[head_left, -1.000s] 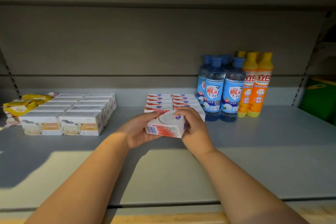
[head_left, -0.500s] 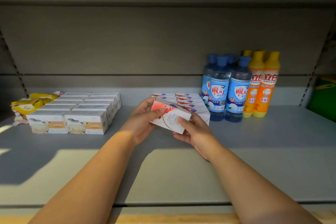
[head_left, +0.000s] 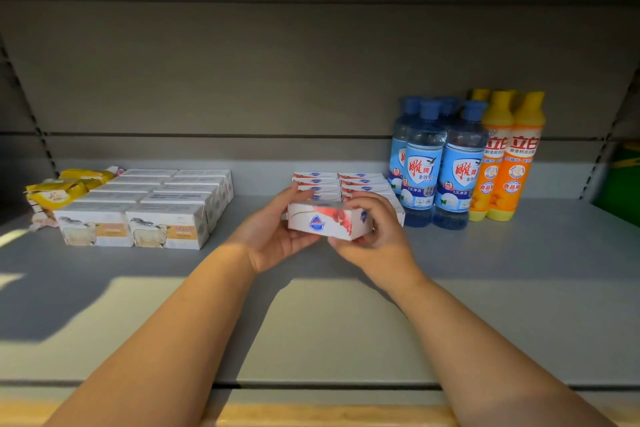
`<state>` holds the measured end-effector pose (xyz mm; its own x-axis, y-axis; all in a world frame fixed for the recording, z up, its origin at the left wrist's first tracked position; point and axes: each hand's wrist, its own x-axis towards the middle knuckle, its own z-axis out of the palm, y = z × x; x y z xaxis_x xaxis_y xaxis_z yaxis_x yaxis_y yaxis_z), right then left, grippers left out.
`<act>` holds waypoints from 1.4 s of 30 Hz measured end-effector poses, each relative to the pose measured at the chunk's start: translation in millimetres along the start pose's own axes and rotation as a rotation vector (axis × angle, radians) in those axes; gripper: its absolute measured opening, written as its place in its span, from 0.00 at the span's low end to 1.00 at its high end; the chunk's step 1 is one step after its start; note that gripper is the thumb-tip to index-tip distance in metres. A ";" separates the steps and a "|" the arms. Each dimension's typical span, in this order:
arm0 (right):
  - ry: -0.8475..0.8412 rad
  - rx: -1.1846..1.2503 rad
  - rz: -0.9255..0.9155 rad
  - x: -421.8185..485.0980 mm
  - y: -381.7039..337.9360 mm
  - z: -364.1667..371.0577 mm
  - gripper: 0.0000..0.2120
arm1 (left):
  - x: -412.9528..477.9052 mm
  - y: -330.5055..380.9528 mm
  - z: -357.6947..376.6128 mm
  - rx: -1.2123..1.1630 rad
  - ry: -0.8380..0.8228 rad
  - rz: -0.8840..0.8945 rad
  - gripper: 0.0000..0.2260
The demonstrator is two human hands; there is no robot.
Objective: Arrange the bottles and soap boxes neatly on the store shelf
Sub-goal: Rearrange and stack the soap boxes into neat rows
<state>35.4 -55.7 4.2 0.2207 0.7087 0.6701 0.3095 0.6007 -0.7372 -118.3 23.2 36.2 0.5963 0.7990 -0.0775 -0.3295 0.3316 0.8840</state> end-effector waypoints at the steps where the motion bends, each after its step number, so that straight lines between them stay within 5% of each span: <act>1: -0.029 -0.103 -0.045 -0.8 -0.4 0.0 0.24 | 0.7 -1.0 0.1 0.003 0.014 0.012 0.15; 3: -0.083 -0.220 -0.057 -1.4 -0.1 -0.4 0.26 | 1.7 -2.8 -0.3 0.021 0.038 0.059 0.10; 5: -0.095 -0.206 0.023 -1.5 0.2 -0.2 0.30 | 2.3 -2.4 -0.5 0.033 0.042 0.121 0.15; 10: -0.092 0.131 0.475 0.7 -1.2 1.5 0.36 | 0.2 1.4 -0.5 -0.040 -0.026 0.263 0.27; 14: -0.163 0.261 0.638 2.9 -1.0 1.2 0.20 | -5.4 5.6 1.4 0.016 -0.131 0.292 0.28; 17: -0.061 0.162 0.477 4.1 0.0 -0.1 0.17 | -10.4 5.7 2.1 0.064 -0.210 0.294 0.24; 24: 0.143 -0.292 -0.230 5.3 -0.6 -8.6 0.22 | -9.3 7.9 -2.2 -0.050 -0.186 0.160 0.29; 28: 0.159 -0.399 -0.342 5.3 -6.0 -3.0 0.21 | -7.1 7.7 -1.4 -0.093 -0.136 0.096 0.20; 33: 0.149 -0.125 -0.007 2.3 -12.7 0.8 0.24 | -6.2 1.2 -0.4 0.029 -0.155 -0.173 0.17; 37: 0.228 0.103 0.372 9.0 -12.4 -0.3 0.08 | -2.0 -7.7 2.3 0.376 -0.172 -0.371 0.27; 39: 0.270 0.108 0.597 12.3 -9.7 -4.2 0.08 | -0.4 -13.0 5.5 0.515 -0.133 -0.355 0.30; 42: 0.312 0.156 0.788 15.9 -6.8 -9.4 0.11 | 2.0 -18.6 8.9 0.648 0.022 -0.182 0.20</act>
<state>45.5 -52.0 20.7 0.5688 0.8199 -0.0657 -0.1663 0.0364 -0.9854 -104.4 14.1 23.7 0.5835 0.7712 -0.2545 0.2849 0.0991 0.9534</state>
